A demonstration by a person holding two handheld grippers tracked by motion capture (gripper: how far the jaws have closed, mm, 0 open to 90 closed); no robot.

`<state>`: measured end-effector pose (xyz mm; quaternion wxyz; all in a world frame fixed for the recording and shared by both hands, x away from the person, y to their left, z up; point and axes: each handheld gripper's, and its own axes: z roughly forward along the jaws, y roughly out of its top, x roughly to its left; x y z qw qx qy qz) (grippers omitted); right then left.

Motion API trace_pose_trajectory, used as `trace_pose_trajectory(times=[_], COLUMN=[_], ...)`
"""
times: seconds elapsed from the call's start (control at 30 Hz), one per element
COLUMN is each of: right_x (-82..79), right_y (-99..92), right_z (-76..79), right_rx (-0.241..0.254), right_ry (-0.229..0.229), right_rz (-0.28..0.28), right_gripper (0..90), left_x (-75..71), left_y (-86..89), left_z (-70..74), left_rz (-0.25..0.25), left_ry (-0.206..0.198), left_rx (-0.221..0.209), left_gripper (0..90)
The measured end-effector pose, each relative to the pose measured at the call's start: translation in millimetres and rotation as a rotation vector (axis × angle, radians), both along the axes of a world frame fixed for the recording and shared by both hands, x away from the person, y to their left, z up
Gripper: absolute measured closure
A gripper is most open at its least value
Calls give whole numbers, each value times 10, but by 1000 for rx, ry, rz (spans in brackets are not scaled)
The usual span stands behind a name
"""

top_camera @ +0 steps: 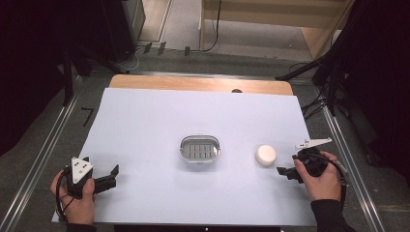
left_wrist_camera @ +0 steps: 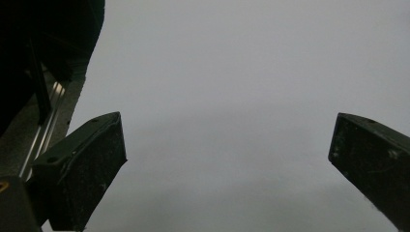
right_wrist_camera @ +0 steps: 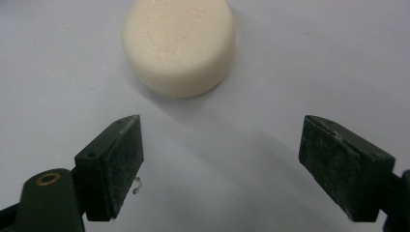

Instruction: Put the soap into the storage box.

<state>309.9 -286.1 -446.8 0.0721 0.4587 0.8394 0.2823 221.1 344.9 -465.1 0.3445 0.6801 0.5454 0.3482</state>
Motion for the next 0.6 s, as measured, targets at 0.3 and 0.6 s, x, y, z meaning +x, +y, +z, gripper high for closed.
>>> trace_pose_trajectory(times=[0.3, 0.6], right_x=[41, 71], right_y=[48, 87], right_z=[15, 22], right_rx=[-11, -27], right_ry=[10, 25], right_rz=[18, 34], right_gripper=[137, 137], left_x=[0, 0], left_y=[0, 1], left_z=[0, 0], left_rz=[0, -1], left_ry=[0, 0], left_rx=[0, -2], left_gripper=[2, 2])
